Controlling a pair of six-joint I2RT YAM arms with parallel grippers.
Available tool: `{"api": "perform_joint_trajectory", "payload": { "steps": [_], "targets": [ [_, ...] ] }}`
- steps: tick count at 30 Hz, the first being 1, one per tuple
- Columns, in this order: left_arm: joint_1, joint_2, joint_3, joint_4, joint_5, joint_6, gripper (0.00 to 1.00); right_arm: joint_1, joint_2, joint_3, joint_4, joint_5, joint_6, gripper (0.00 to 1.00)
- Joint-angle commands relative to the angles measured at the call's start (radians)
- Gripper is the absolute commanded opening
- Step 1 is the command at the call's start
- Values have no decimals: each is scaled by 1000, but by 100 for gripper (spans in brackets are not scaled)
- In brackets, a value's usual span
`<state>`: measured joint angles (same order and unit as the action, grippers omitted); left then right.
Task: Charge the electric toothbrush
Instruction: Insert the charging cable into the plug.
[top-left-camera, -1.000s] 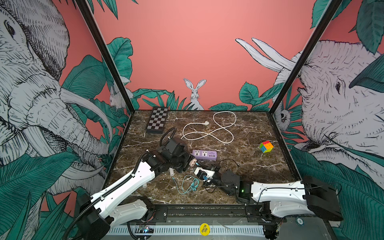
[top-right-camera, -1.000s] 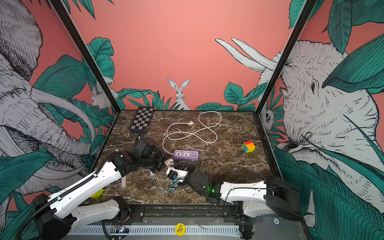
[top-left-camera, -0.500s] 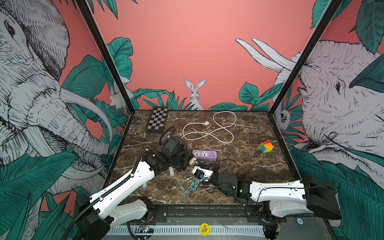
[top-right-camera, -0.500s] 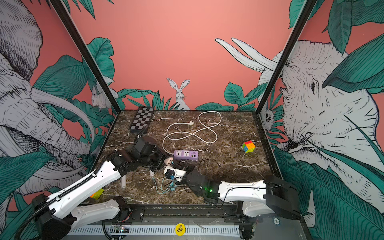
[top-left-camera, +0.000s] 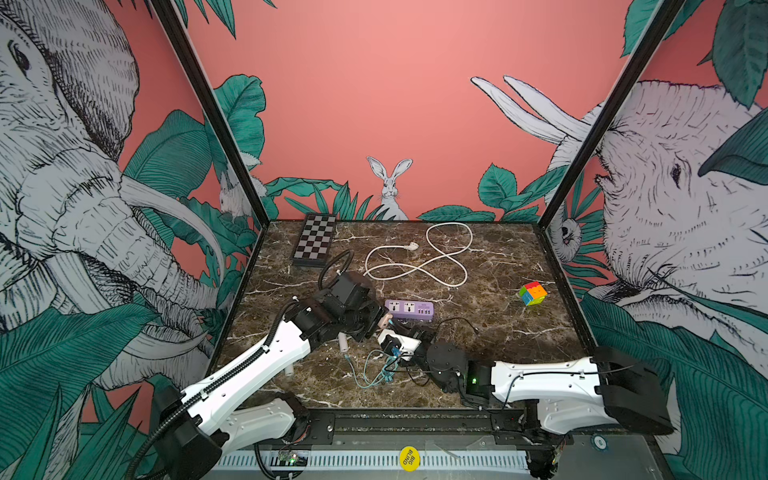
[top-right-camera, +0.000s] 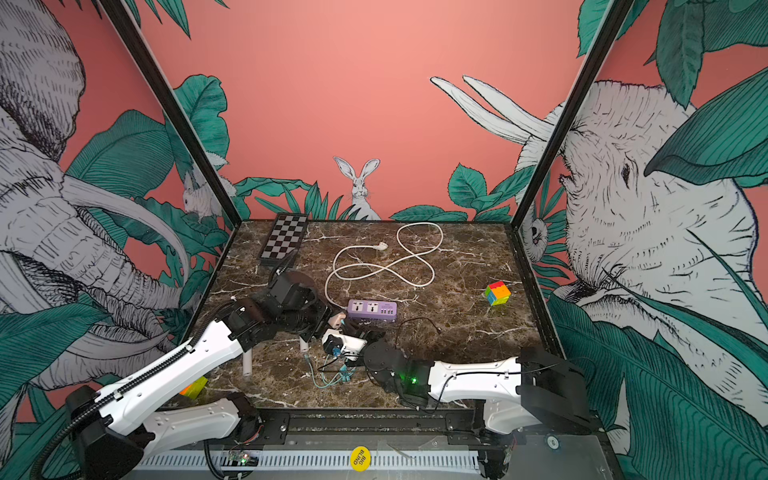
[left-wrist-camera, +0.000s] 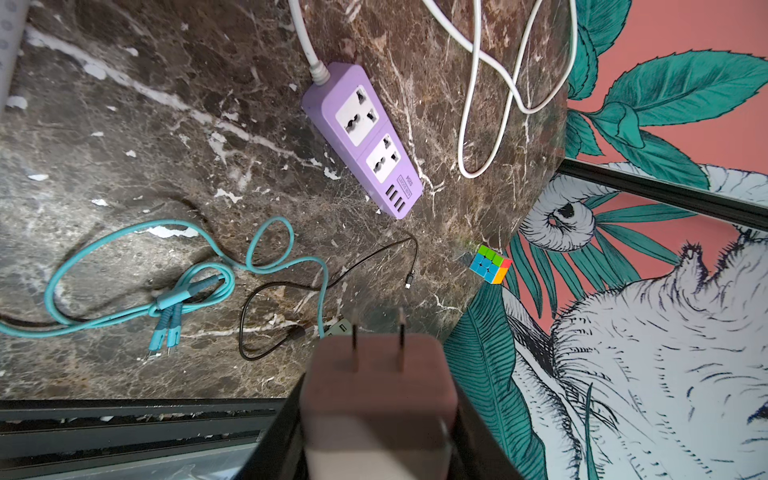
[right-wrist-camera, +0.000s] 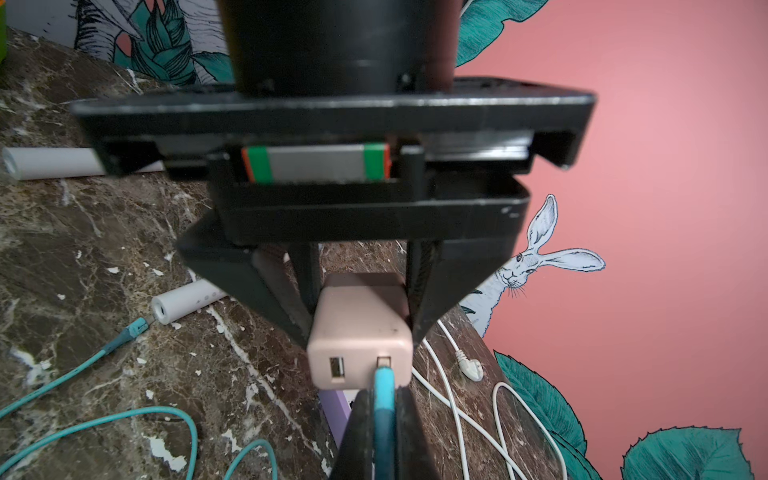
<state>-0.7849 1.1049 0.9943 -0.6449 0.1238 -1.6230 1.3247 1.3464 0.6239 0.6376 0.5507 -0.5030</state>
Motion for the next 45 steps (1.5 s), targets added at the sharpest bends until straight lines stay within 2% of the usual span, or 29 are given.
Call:
{"api": "perform_joint_trajectory", "payload": {
  "steps": [1,11,20,23,27,34,35,38,39,45],
  "targets": [
    [-31,-7,30,-2,68,5,0,2,28,38,48,19,0,0],
    [-52,-5,38,23,66,-5,0,-3,95,27,164,29,-14,0],
    [-54,-25,12,41,52,-14,0,-4,39,23,136,36,5,0],
    [-53,-47,-13,43,27,-33,0,-1,-9,8,99,4,42,2],
    [-34,-67,-25,28,-1,-36,0,21,-94,-15,43,11,97,23],
    [26,-45,-29,41,20,-20,0,70,-258,-54,-58,45,190,46],
    [32,-38,-29,45,22,-17,0,74,-285,-56,-75,60,222,59],
    [48,-19,-29,71,21,-5,0,70,-382,-47,-170,121,422,92],
    [50,-13,-32,87,22,-3,0,59,-406,-40,-211,132,505,96],
    [50,18,-83,257,56,-9,0,-88,-456,78,-495,-90,990,99]
  ]
}}
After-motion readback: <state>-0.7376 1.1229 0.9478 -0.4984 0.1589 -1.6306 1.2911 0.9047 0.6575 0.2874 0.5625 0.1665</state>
